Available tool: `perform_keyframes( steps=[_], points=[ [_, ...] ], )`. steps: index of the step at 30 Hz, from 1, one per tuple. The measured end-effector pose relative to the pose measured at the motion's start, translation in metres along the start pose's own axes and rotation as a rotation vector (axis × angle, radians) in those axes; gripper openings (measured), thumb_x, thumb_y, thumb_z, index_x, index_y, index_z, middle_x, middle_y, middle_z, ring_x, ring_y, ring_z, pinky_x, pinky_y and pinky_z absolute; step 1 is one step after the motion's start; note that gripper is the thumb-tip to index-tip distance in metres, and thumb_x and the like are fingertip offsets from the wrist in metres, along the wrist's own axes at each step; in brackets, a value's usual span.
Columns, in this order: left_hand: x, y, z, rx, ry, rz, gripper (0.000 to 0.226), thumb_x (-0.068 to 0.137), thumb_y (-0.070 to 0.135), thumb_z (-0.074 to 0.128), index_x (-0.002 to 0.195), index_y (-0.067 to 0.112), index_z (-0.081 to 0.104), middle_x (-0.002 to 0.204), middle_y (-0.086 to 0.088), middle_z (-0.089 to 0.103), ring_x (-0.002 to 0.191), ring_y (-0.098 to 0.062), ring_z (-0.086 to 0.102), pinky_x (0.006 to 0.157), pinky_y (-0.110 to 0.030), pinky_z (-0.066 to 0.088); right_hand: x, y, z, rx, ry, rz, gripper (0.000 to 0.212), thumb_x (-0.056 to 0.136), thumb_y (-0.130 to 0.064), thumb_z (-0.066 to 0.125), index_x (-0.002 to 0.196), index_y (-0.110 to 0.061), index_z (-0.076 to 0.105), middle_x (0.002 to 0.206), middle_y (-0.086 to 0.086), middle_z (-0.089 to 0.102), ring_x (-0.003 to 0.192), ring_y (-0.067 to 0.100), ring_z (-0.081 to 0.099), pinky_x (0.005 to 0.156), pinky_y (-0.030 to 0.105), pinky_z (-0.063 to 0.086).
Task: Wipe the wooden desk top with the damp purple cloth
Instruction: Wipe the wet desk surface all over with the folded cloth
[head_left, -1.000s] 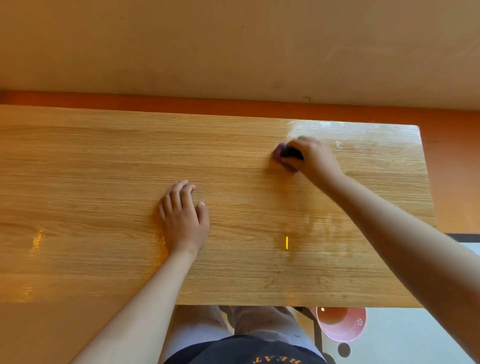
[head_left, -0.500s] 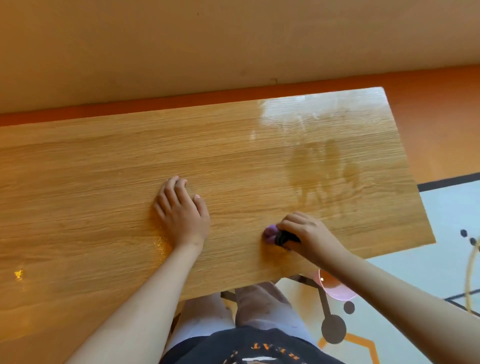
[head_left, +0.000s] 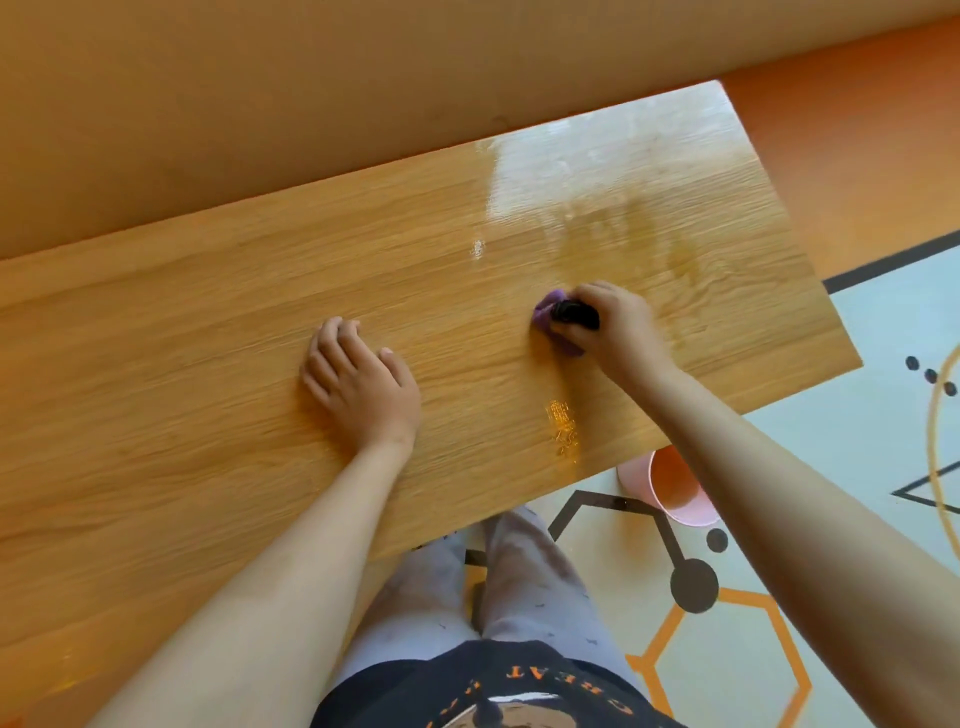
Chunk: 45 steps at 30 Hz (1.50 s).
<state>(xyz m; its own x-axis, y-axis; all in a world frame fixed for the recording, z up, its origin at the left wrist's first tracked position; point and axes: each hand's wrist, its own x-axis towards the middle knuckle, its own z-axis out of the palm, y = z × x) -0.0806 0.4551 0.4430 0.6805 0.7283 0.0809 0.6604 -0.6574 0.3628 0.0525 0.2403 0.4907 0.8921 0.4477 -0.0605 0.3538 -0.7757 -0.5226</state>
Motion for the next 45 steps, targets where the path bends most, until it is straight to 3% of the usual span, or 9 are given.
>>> perform_keyframes(
  steps=[6,9,17,21,26,33,37,39,45],
  points=[
    [-0.002,-0.001,0.0,0.002,0.004,0.016,0.041,0.085,0.023,0.048,0.122,0.007,0.05,0.137,-0.011,0.047,0.13,-0.033,0.04,0.11,-0.049,0.025,-0.122,-0.002,0.002,0.004,-0.117,-0.029,0.016,0.074,-0.026,0.072,0.084,-0.014,0.067,0.076,-0.001,0.058,0.071,0.014,0.051,0.061,0.017,0.03],
    [-0.002,-0.001,0.0,0.013,-0.013,0.019,0.041,0.086,0.023,0.046,0.124,0.007,0.049,0.139,-0.011,0.046,0.132,-0.033,0.038,0.111,-0.05,0.023,-0.135,0.012,-0.005,0.003,-0.157,0.013,0.013,0.076,-0.021,0.076,0.083,-0.014,0.067,0.076,0.0,0.06,0.072,0.018,0.055,0.062,0.023,0.038],
    [-0.002,-0.001,-0.001,0.034,-0.033,0.026,0.042,0.087,0.024,0.044,0.126,0.008,0.047,0.14,-0.01,0.044,0.133,-0.032,0.037,0.11,-0.05,0.023,-0.126,0.015,-0.004,0.071,0.285,0.465,0.012,0.082,-0.02,0.069,0.09,-0.011,0.068,0.088,0.007,0.065,0.083,0.023,0.059,0.071,0.031,0.043],
    [-0.001,0.0,-0.001,0.037,-0.05,0.022,0.043,0.088,0.024,0.042,0.127,0.008,0.046,0.141,-0.01,0.043,0.134,-0.033,0.036,0.111,-0.051,0.023,-0.14,-0.047,0.045,0.161,0.172,0.288,0.013,0.076,-0.016,0.073,0.087,-0.013,0.067,0.083,0.003,0.063,0.082,0.019,0.057,0.071,0.024,0.039],
    [-0.001,-0.001,-0.001,0.039,-0.053,0.022,0.042,0.089,0.024,0.039,0.127,0.007,0.046,0.142,-0.01,0.042,0.135,-0.032,0.035,0.112,-0.05,0.021,-0.167,-0.097,0.085,0.177,-0.002,0.135,0.016,0.076,-0.02,0.075,0.086,-0.012,0.065,0.08,-0.001,0.057,0.077,0.017,0.054,0.064,0.026,0.042],
    [0.001,0.0,-0.001,0.046,-0.064,0.023,0.043,0.09,0.025,0.037,0.128,0.008,0.045,0.143,-0.01,0.041,0.136,-0.032,0.033,0.112,-0.048,0.018,-0.157,-0.008,0.023,0.177,0.213,0.395,0.015,0.08,-0.03,0.068,0.084,-0.015,0.065,0.079,0.003,0.062,0.075,0.023,0.061,0.068,0.04,0.048],
    [-0.001,0.0,-0.003,0.041,-0.068,0.027,0.043,0.09,0.025,0.037,0.128,0.007,0.044,0.143,-0.011,0.04,0.137,-0.032,0.033,0.113,-0.048,0.017,-0.151,0.022,0.002,0.099,0.349,0.588,0.015,0.084,-0.025,0.064,0.074,-0.015,0.057,0.077,0.002,0.059,0.076,0.024,0.058,0.063,0.03,0.037],
    [-0.001,0.001,-0.004,0.037,-0.075,0.023,0.044,0.09,0.025,0.036,0.129,0.007,0.044,0.144,-0.011,0.04,0.137,-0.032,0.032,0.113,-0.048,0.017,-0.149,0.018,0.007,0.086,0.389,0.629,0.014,0.084,-0.023,0.064,0.077,-0.012,0.059,0.081,0.006,0.061,0.078,0.027,0.058,0.065,0.033,0.039],
    [-0.001,0.001,-0.004,0.038,-0.08,0.021,0.044,0.09,0.025,0.034,0.128,0.007,0.044,0.144,-0.012,0.04,0.137,-0.033,0.032,0.113,-0.049,0.017,-0.152,-0.041,0.038,0.13,0.203,0.377,0.015,0.081,-0.024,0.071,0.083,-0.01,0.065,0.081,0.005,0.062,0.077,0.018,0.054,0.066,0.028,0.039]
  ],
)
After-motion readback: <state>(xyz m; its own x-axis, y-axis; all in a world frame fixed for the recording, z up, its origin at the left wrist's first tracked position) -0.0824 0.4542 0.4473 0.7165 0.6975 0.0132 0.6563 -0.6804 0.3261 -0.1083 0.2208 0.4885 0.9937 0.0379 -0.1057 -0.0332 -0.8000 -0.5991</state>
